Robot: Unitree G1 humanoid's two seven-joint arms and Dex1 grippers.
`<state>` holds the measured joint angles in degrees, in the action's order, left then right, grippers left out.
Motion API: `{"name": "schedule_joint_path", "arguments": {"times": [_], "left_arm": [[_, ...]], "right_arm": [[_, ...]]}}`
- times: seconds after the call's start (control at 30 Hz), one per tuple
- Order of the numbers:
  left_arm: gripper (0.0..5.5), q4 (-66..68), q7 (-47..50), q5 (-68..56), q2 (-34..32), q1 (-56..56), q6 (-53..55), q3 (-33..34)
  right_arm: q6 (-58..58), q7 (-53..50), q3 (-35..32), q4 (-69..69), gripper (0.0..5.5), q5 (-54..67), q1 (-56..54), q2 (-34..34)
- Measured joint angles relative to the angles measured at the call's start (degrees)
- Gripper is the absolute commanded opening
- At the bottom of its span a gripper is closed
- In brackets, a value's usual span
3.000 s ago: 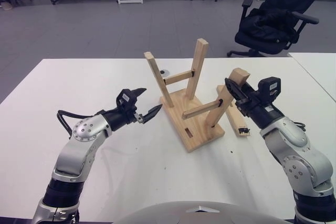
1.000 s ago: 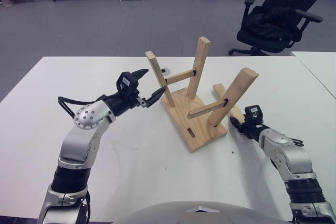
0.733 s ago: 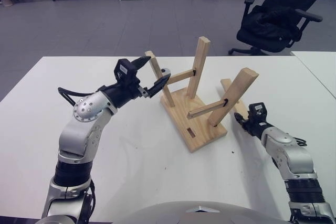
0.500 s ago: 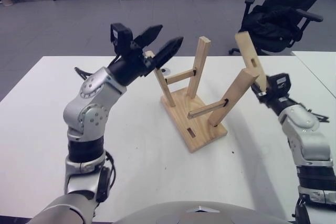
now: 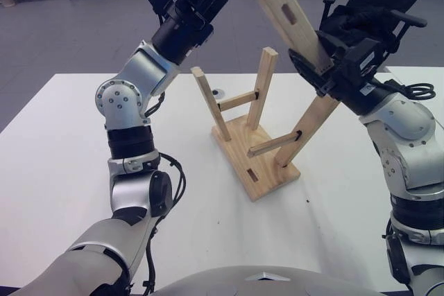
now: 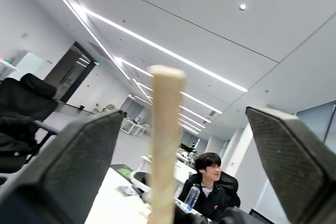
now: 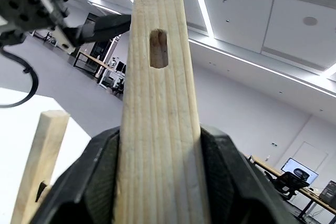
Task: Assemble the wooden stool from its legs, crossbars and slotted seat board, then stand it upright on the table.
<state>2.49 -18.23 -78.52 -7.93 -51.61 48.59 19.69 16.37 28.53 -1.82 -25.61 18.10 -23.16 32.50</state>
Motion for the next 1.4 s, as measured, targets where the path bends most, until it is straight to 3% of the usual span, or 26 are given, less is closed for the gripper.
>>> {"name": "schedule_joint_path", "arguments": {"times": [0.17, 0.8, 0.87, 1.07, 1.23, 1.4], "left_arm": [[4.3, -0.2, 0.1, -0.1, -0.1, 0.0, 0.1, -0.3], [1.11, -2.8, 0.2, 5.1, 1.0, 3.2, -3.2, -2.7], [1.08, -3.2, 0.9, 6.0, 1.4, 3.7, -4.0, -2.9], [1.03, -3.5, 1.5, 7.2, 1.9, 4.7, -5.4, -2.7], [1.03, -4.9, 2.5, 7.2, -3.3, 4.7, -6.9, 1.5], [1.03, -9.8, 2.3, 6.6, -11.7, 8.3, -5.0, 4.8]], "right_arm": [[-0.7, 2.6, 2.2, -0.3, 2.06, -0.6, -0.1, 0.1], [-1.2, 3.7, 3.0, -1.7, 2.06, -2.9, -0.8, -0.7], [-1.1, 3.7, 3.1, -1.6, 2.06, -3.8, -0.9, -0.7], [-1.1, 4.7, 3.4, -1.9, 3.31, -4.1, -1.9, -0.9], [-1.1, 5.0, 2.7, -1.9, 4.14, -4.9, -1.9, 0.1], [1.7, -2.4, -7.6, 9.6, 4.14, -6.8, -4.6, 1.4]]}}
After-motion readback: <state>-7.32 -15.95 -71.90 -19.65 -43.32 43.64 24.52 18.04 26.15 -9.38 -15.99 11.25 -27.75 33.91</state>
